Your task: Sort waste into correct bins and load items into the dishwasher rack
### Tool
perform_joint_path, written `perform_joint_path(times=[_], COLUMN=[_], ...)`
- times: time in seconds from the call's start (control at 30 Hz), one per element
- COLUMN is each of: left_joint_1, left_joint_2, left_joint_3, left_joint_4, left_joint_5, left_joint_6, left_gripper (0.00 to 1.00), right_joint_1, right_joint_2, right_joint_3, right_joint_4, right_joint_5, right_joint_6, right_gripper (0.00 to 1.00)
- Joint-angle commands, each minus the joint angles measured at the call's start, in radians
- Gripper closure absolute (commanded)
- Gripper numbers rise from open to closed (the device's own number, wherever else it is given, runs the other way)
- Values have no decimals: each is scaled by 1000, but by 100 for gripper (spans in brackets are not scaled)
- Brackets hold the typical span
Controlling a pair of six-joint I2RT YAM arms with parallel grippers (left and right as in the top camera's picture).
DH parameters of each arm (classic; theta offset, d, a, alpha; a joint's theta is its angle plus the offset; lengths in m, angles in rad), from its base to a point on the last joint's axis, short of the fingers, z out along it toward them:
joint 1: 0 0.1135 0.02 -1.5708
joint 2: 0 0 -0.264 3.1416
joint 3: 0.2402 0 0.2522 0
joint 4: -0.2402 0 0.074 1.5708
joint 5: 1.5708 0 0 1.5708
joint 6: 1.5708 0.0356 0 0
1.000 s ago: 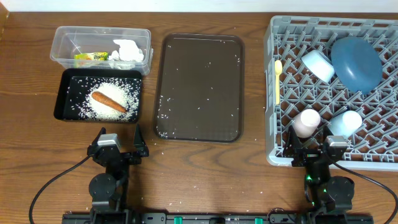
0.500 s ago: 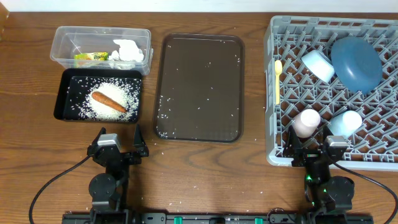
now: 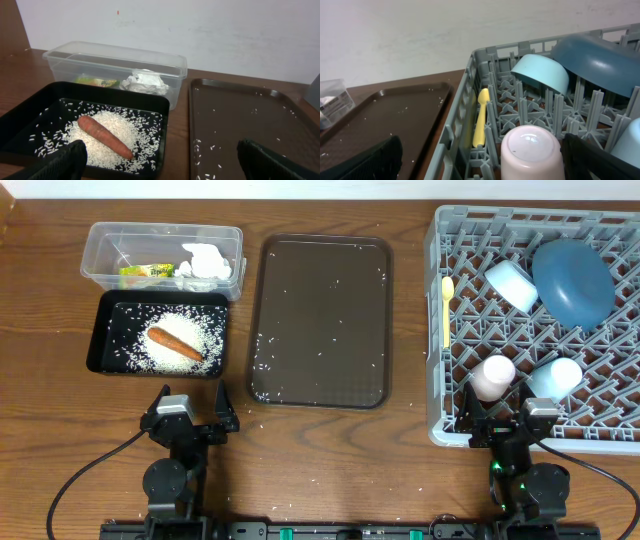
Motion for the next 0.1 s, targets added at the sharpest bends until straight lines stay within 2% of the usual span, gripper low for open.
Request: perform_joint_path(times=[0.0, 0.07], left_joint_1=[-7, -7], left_joint_2=[-6, -6], left_joint_3=[-13, -13], left_joint_4=[-45, -45], left_joint_5=[-12, -12], left_joint_6=[17, 17], left_gripper=[2, 2], right_joint_1=[-9, -9], right_joint_2=[-6, -6], right_joint_3=[-2, -2], right_joint_4=[-3, -3], right_joint_5=[-6, -6], right_joint_6=[11, 11], right_gripper=[1, 1])
